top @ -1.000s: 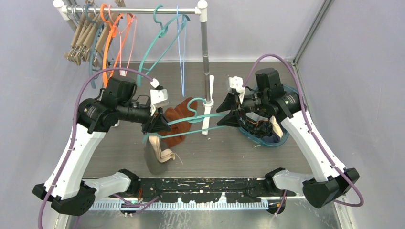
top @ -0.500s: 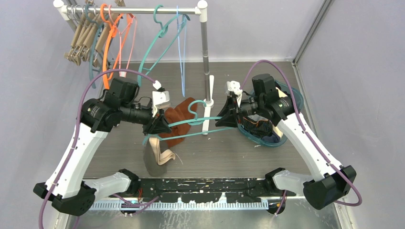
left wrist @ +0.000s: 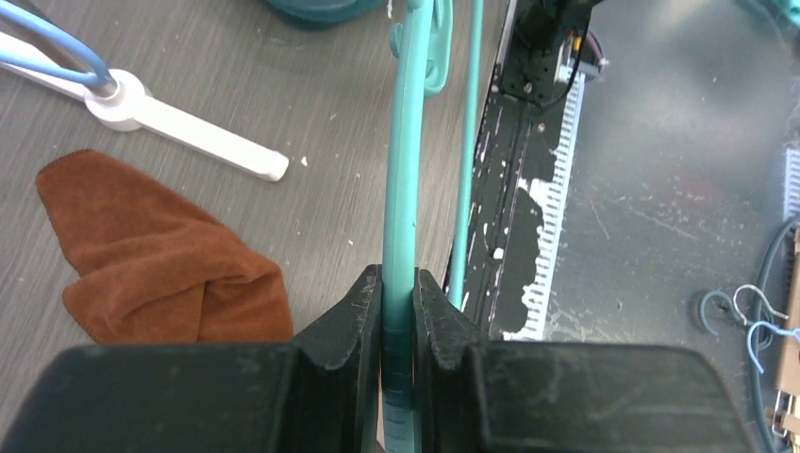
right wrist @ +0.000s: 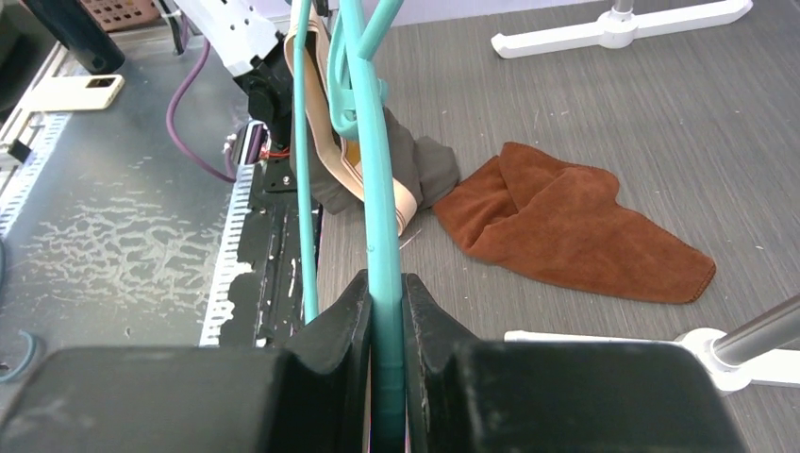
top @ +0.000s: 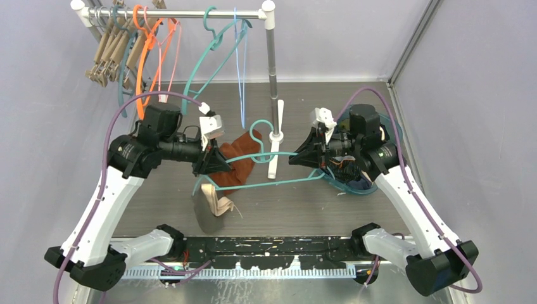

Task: Remove the underwear clipped to the hanger
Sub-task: Remove the underwear from the hanger.

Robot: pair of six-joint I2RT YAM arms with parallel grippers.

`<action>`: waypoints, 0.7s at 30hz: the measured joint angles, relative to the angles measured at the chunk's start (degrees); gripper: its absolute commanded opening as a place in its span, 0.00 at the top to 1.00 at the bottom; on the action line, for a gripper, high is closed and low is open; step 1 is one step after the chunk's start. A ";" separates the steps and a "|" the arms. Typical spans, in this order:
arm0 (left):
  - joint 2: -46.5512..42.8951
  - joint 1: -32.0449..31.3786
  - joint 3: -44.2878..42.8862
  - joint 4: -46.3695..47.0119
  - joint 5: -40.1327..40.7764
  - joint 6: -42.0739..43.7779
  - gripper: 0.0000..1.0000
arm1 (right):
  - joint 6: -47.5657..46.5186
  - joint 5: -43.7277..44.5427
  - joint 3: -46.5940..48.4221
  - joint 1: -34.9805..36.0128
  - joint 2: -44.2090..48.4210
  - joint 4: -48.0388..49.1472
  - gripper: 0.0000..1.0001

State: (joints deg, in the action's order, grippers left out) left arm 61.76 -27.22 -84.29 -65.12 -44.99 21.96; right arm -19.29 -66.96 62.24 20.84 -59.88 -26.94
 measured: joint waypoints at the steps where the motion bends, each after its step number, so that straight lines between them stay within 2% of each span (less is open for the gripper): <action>1: -0.24 0.44 0.59 1.44 -0.66 -0.72 1.00 | 0.31 -0.11 -0.26 -0.44 0.24 0.46 0.99; 2: -0.57 0.96 1.27 2.89 -1.49 -1.68 0.86 | 1.57 -0.52 -1.18 -1.14 0.92 2.21 0.99; 3: -0.90 1.46 1.90 4.31 -2.36 -2.43 0.67 | 2.84 -1.07 -2.38 -1.97 1.88 3.93 0.99; 4: -1.22 2.01 2.56 5.84 -3.37 -3.43 0.54 | 3.65 -1.31 -3.08 -2.49 2.56 4.85 0.99; 8: -4.63 6.47 4.74 8.74 -5.55 -7.96 0.27 | 6.75 -1.11 -5.35 -7.13 5.88 7.21 0.99; 12: -9.09 10.12 5.88 12.04 -7.69 -12.39 0.07 | 9.11 -1.64 -5.57 -10.56 7.34 8.48 0.99; 14: -10.91 11.91 6.43 13.62 -8.22 -14.40 0.01 | 9.92 -1.68 -5.57 -11.63 7.78 8.96 0.99; 21: -15.67 21.53 9.81 19.50 -7.89 -21.59 0.02 | 10.88 -1.40 -5.14 -14.99 8.00 8.24 0.99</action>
State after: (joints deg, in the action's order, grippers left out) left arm 46.09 -5.69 -74.48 -45.63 -52.88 0.36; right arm -8.40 -68.36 57.10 5.85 -51.88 -18.70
